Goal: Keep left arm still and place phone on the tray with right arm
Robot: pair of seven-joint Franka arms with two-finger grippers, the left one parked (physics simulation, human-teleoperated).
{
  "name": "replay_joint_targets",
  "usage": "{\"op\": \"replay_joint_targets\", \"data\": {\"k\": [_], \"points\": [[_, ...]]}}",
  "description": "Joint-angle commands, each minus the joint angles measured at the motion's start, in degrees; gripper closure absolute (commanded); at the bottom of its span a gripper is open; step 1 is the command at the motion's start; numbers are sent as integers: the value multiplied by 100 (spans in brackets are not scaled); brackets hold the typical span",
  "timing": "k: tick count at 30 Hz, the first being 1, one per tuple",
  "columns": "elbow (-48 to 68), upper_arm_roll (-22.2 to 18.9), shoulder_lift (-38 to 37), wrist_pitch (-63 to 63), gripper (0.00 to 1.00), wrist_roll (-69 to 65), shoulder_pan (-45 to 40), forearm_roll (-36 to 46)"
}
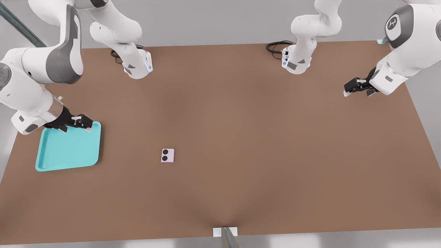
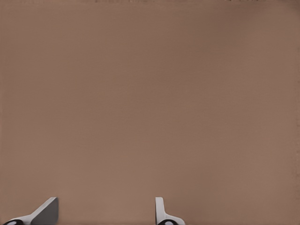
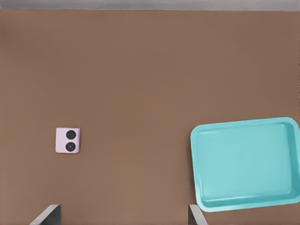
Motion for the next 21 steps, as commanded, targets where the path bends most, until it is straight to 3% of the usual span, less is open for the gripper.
{"op": "replay_joint_targets", "data": {"k": [1, 3, 7, 9, 15, 21], "points": [[-4, -1, -2, 99, 0, 48, -3, -1], [-21, 42, 164, 204, 0, 145, 93, 8], [-4, 649, 1368, 1487, 0, 698, 181, -36], [-39, 693, 1940, 2164, 0, 1243, 471, -159], [-1867, 930, 2256, 4423, 0, 2948, 717, -124], [-1735, 1027, 3091, 5135, 0, 3572, 910, -150]]}}
